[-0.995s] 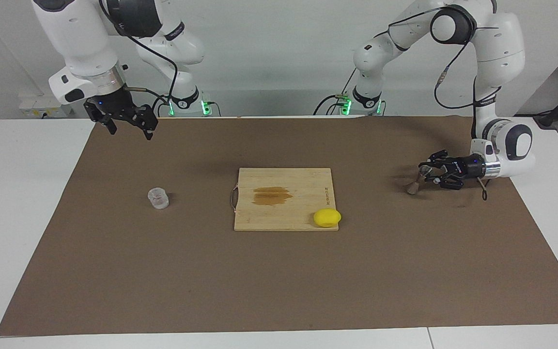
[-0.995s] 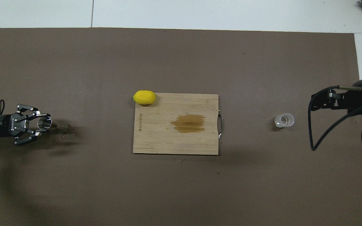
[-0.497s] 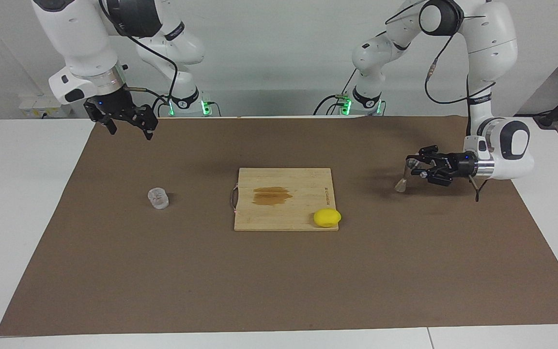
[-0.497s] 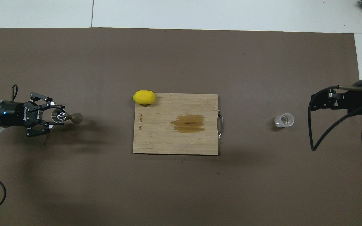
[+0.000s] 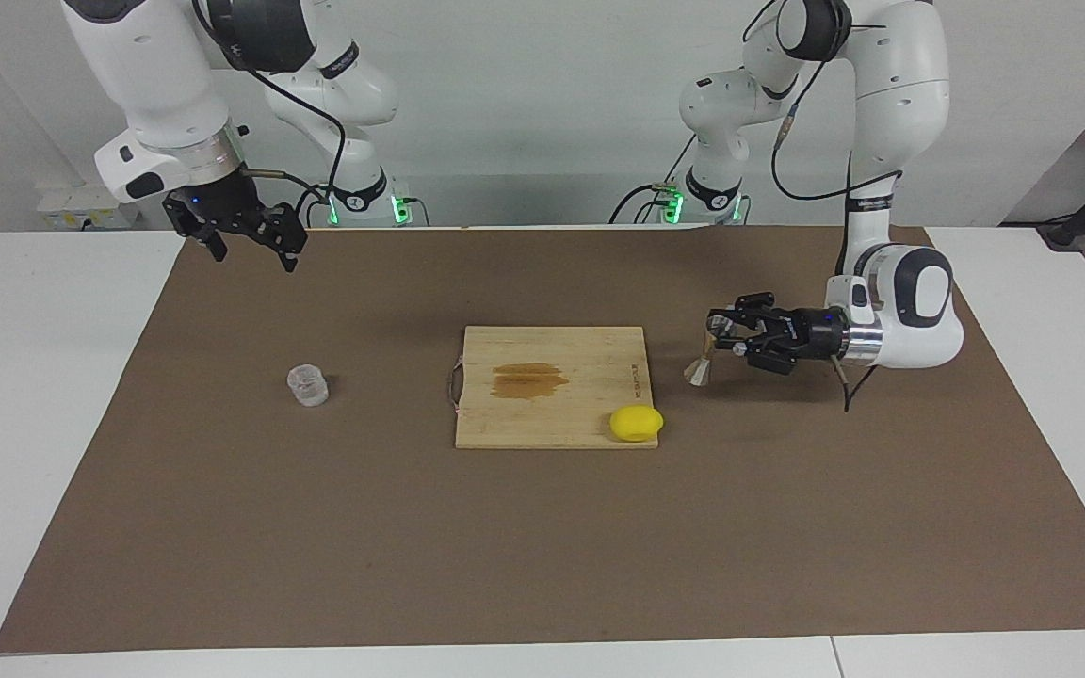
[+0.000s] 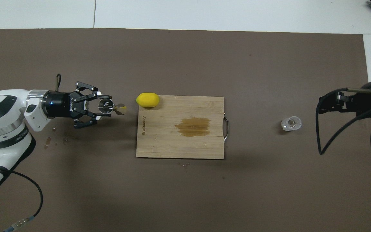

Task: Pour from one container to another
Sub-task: 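Carry the dark metal cup with the left gripper over the cutting board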

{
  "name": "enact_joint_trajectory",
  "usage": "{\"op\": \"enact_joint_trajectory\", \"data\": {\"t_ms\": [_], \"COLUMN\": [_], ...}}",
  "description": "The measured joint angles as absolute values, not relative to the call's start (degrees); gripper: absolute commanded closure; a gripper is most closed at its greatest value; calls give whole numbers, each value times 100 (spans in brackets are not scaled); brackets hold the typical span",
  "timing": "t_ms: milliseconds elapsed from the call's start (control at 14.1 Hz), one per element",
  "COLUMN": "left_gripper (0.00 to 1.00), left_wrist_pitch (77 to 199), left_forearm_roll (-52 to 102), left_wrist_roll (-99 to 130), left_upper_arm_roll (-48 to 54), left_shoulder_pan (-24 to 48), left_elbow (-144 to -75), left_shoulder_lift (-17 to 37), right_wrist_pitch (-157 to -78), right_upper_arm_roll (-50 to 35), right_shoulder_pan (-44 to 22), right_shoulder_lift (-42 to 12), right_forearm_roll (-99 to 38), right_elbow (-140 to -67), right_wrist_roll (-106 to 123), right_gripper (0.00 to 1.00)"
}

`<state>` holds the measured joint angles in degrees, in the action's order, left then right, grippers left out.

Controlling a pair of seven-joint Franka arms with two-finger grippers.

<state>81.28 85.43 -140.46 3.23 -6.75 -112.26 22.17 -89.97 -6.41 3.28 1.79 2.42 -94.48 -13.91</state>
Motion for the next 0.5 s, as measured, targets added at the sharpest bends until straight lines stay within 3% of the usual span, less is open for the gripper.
{"op": "enact_joint_trajectory", "data": {"t_ms": [497], "left_gripper": [97], "left_wrist_pitch": [10137], "left_forearm_roll": [10386], "left_wrist_roll": [-14043], "left_upper_arm_roll": [334], "left_shoulder_pan": [1149], "left_elbow": [-11582], "left_shoulder_lift": [1848], "right_wrist_pitch": [-8997], "right_upper_arm_roll": [-641], "right_shoulder_pan": [328], "right_shoulder_lift": [179], "right_forearm_roll": [242], "right_elbow": [-9448], "right_wrist_roll": [-1391], "right_gripper": [1]}}
